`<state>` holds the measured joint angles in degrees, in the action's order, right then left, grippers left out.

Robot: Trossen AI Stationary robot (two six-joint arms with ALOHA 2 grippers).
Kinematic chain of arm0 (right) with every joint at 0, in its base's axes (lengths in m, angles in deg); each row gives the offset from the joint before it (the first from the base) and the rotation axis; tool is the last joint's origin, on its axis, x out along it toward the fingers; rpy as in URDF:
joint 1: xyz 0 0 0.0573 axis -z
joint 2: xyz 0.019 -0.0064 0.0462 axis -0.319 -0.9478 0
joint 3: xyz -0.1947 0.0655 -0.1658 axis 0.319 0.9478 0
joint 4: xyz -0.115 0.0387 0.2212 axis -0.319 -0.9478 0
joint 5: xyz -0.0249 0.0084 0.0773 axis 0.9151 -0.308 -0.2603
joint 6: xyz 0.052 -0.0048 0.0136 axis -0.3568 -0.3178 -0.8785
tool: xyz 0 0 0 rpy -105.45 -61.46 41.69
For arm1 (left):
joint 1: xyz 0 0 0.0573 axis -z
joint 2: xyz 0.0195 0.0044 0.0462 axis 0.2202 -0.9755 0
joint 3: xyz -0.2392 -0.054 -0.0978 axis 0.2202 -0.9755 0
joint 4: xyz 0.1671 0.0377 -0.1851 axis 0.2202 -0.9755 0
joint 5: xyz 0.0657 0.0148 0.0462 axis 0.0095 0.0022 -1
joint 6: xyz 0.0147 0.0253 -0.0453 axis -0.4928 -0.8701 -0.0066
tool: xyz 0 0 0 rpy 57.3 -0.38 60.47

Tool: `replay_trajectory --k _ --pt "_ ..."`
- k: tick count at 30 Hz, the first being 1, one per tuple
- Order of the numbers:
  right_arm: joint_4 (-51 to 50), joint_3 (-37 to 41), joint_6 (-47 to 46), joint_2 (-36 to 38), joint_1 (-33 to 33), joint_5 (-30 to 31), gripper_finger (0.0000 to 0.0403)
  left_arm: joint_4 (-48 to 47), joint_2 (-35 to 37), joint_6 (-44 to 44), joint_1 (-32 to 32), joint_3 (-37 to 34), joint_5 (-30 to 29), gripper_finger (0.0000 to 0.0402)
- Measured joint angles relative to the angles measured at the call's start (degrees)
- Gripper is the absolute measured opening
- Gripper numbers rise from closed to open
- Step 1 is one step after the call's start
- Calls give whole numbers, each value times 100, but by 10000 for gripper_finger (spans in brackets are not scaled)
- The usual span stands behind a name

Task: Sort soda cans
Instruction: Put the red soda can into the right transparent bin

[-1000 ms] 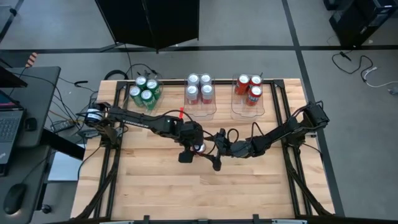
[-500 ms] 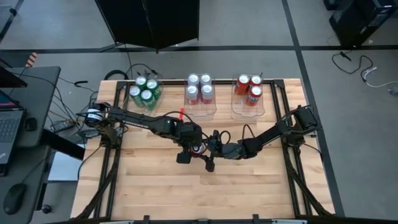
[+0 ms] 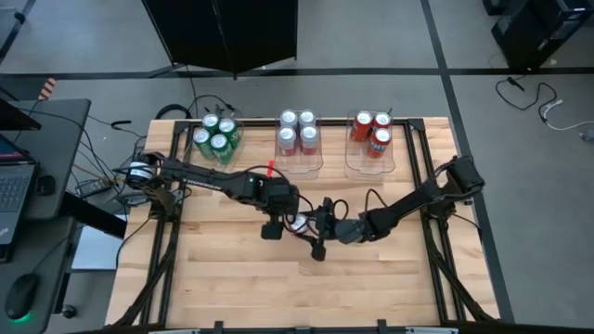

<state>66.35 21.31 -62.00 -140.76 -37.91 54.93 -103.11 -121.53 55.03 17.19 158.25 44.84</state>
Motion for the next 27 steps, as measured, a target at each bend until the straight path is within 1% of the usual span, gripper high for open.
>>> replay_trajectory --k 5,7,9,11,13,17,19,20,21,24,27 --pt "-724 -2 -106 484 -192 477 284 -319 0 -26 0 0 -383 318" --pt "-1120 -2 -178 726 -241 749 284 -393 0 -41 5 0 -581 309" --pt "-1585 -2 -338 982 -282 1066 284 -340 0 -78 30 -82 -654 291" --pt "-2077 0 -482 1254 -321 1289 284 -266 2 -134 62 -267 -666 258" --pt "-2457 0 -610 1548 -343 1448 284 -129 0 -142 97 -501 -664 213" --pt "-3190 -2 -878 2144 -349 1909 284 310 28 -135 118 -1122 -654 98" --pt "-3477 -1 -938 2408 -298 2206 284 703 148 -42 114 -1465 -645 42" --pt "-3534 0 -939 2526 -253 2367 284 918 234 17 114 -1626 -642 22" --pt "-3551 -2 -932 2639 -208 2540 284 1113 332 88 115 -1788 -625 12" --pt "-3588 -2 -873 2930 37 3018 284 1647 736 183 118 -2294 -609 14" --pt "-3583 -2 -794 3057 382 3490 284 2345 1265 327 123 -2755 -598 13"
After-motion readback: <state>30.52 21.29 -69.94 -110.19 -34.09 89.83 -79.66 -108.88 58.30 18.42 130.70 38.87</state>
